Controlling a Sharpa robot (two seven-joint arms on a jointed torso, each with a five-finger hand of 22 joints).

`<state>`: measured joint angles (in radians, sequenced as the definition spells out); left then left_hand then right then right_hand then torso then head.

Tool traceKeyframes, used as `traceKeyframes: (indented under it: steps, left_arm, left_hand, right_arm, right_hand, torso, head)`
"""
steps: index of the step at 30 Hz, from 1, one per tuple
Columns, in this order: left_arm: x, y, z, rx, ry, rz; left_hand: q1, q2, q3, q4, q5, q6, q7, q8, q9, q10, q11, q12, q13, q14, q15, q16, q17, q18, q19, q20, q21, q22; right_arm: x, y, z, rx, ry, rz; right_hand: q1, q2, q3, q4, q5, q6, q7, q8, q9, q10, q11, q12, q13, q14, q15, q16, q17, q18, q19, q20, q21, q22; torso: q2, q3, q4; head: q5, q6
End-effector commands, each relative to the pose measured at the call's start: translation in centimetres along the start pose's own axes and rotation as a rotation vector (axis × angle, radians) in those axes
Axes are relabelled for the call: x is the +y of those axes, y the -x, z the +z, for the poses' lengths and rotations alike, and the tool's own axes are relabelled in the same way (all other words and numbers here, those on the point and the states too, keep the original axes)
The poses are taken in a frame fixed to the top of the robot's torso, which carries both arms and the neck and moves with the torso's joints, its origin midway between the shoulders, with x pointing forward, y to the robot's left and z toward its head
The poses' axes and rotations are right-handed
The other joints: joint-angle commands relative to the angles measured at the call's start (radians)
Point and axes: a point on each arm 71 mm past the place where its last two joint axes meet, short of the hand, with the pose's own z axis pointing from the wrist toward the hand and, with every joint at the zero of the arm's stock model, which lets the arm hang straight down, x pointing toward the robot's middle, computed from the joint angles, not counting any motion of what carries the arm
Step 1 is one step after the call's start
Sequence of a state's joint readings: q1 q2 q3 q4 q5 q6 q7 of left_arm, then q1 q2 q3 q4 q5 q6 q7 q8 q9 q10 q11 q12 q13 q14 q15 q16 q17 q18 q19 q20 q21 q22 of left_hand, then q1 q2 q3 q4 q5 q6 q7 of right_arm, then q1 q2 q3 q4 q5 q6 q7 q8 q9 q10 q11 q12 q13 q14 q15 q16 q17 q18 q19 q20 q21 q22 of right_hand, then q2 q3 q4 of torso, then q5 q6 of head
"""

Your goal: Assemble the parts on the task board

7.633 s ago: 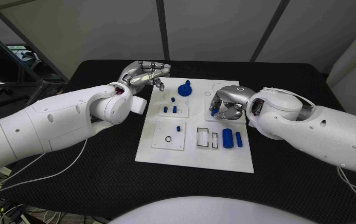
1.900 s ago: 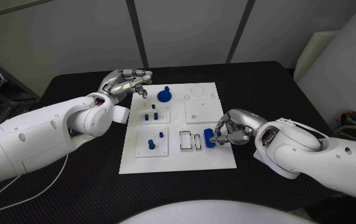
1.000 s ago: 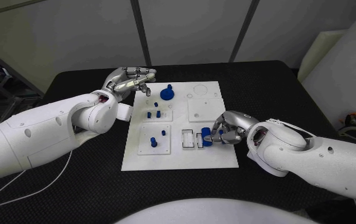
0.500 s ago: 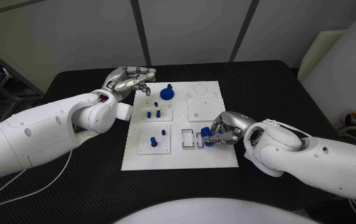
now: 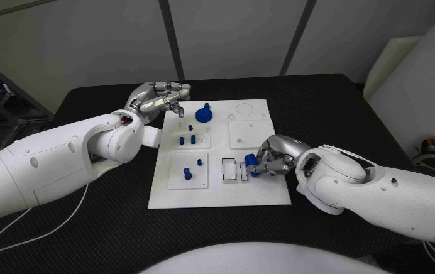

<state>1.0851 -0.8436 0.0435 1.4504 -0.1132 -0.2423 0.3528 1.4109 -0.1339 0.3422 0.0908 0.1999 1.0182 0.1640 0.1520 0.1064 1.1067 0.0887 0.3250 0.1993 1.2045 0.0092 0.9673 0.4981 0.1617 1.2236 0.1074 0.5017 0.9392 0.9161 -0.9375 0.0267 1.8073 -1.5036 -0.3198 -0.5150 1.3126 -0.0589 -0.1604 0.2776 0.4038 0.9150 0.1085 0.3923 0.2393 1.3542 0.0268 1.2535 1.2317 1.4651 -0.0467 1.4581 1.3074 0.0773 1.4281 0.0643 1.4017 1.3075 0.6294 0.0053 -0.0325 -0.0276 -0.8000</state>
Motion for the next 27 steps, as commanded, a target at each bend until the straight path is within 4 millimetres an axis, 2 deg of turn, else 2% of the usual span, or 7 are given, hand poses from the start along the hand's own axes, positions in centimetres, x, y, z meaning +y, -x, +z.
traceKeyframes:
  steps: [1,2,6,11,15,18,27]
  left_arm:
    - [-0.1,-0.2,0.0,0.014,-0.004,-0.007]
    - [-0.1,-0.2,0.0,0.013,-0.004,-0.007]
    - [-0.1,0.0,0.0,0.010,-0.003,-0.006]
    - [-0.1,0.0,0.0,0.010,-0.003,-0.006]
    - [0.0,-0.1,0.0,0.011,-0.002,-0.006]
    - [0.0,-0.1,0.0,0.010,-0.001,-0.006]
    - [0.0,0.0,0.0,0.009,-0.001,-0.006]
  left_hand:
    - [-0.001,0.008,-0.006,0.000,-0.001,-0.009,0.001,0.005,-0.001,-0.005,0.000,0.005,0.001,-0.008,0.001,-0.001,-0.001,0.020,-0.007,0.000,-0.005,-0.001]
    - [-0.001,0.008,-0.006,0.000,-0.001,-0.009,0.001,0.005,-0.001,-0.005,0.000,0.005,0.001,-0.008,0.001,-0.001,-0.001,0.020,-0.007,0.000,-0.005,-0.001]
    - [-0.001,0.008,-0.006,0.000,-0.001,-0.009,0.001,0.005,-0.001,-0.005,0.000,0.005,0.001,-0.008,0.001,-0.001,-0.001,0.020,-0.007,0.000,-0.005,-0.001]
    - [-0.001,0.008,-0.006,0.000,-0.001,-0.009,0.001,0.005,-0.001,-0.005,0.000,0.005,0.001,-0.008,0.001,-0.001,-0.001,0.020,-0.007,0.000,-0.005,-0.001]
    - [-0.001,0.008,-0.006,0.000,-0.001,-0.009,0.001,0.005,-0.001,-0.005,0.000,0.005,0.001,-0.008,0.001,-0.001,-0.001,0.020,-0.007,0.000,-0.005,-0.001]
    - [-0.001,0.008,-0.006,0.000,-0.001,-0.009,0.001,0.005,-0.001,-0.005,0.000,0.005,0.001,-0.008,0.001,-0.001,-0.001,0.020,-0.007,0.000,-0.005,-0.001]
    - [-0.001,0.009,-0.008,0.001,-0.001,-0.010,0.001,0.006,-0.002,-0.007,0.000,0.008,0.002,-0.009,0.001,-0.001,-0.002,0.020,-0.007,0.000,-0.006,-0.002]
  right_arm:
    - [-1.0,-0.8,-0.1,0.041,-0.071,-0.006]
    - [-1.0,-0.7,-0.2,0.032,-0.074,0.009]
    - [-1.0,-0.5,-0.7,0.016,-0.080,0.063]
    - [-0.9,-0.3,-1.4,0.008,-0.097,0.173]
    - [-1.2,-0.1,-1.7,-0.015,-0.124,0.300]
    - [-1.3,0.0,-1.9,-0.031,-0.137,0.365]
    - [-0.8,0.3,-2.2,-0.058,-0.115,0.446]
  right_hand:
    - [0.017,0.004,-0.008,-0.001,0.037,-0.001,-0.001,0.011,0.004,0.004,0.001,0.006,0.011,0.063,0.003,0.007,0.028,-0.020,0.006,0.002,0.008,0.019]
    - [0.021,0.007,-0.011,0.001,0.059,0.002,-0.002,0.015,0.007,0.010,-0.001,0.012,0.019,0.064,0.003,0.010,0.033,-0.022,0.009,0.001,0.011,0.025]
    - [0.026,0.011,-0.014,0.002,0.085,0.008,-0.005,0.022,0.011,0.019,-0.003,0.022,0.031,0.066,0.001,0.016,0.045,-0.024,0.015,0.000,0.018,0.035]
    - [0.022,0.014,-0.019,0.007,0.092,0.016,-0.008,0.027,0.015,0.023,-0.006,0.026,0.037,0.067,-0.001,0.018,0.049,-0.024,0.016,-0.001,0.020,0.038]
    - [0.019,0.017,-0.020,0.009,0.096,0.016,-0.008,0.027,0.016,0.020,-0.006,0.021,0.032,0.066,-0.002,0.015,0.043,-0.022,0.010,-0.002,0.014,0.028]
    - [0.019,0.021,-0.021,0.009,0.101,0.021,-0.010,0.029,0.018,0.021,-0.007,0.022,0.035,0.066,-0.002,0.015,0.045,-0.022,0.010,-0.002,0.014,0.029]
    - [0.020,0.026,-0.021,0.008,0.105,0.027,-0.012,0.032,0.020,0.025,-0.009,0.026,0.040,0.066,-0.004,0.018,0.050,-0.023,0.013,-0.003,0.017,0.033]
  torso:
    - [0.001,0.0002,-0.0003]
    - [0.001,0.0003,-0.0004]
    - [0.001,0.0021,-0.0026]
    - [0.000,0.0004,-0.0021]
    - [0.000,-0.0010,0.0012]
    - [-0.001,-0.0008,0.0021]
    - [0.001,-0.0001,-0.0013]
  head:
    - [0.001,0.000]
    - [0.001,0.000]
    - [0.004,0.001]
    - [0.002,0.001]
    - [-0.001,0.001]
    - [0.000,0.002]
    - [0.004,0.005]
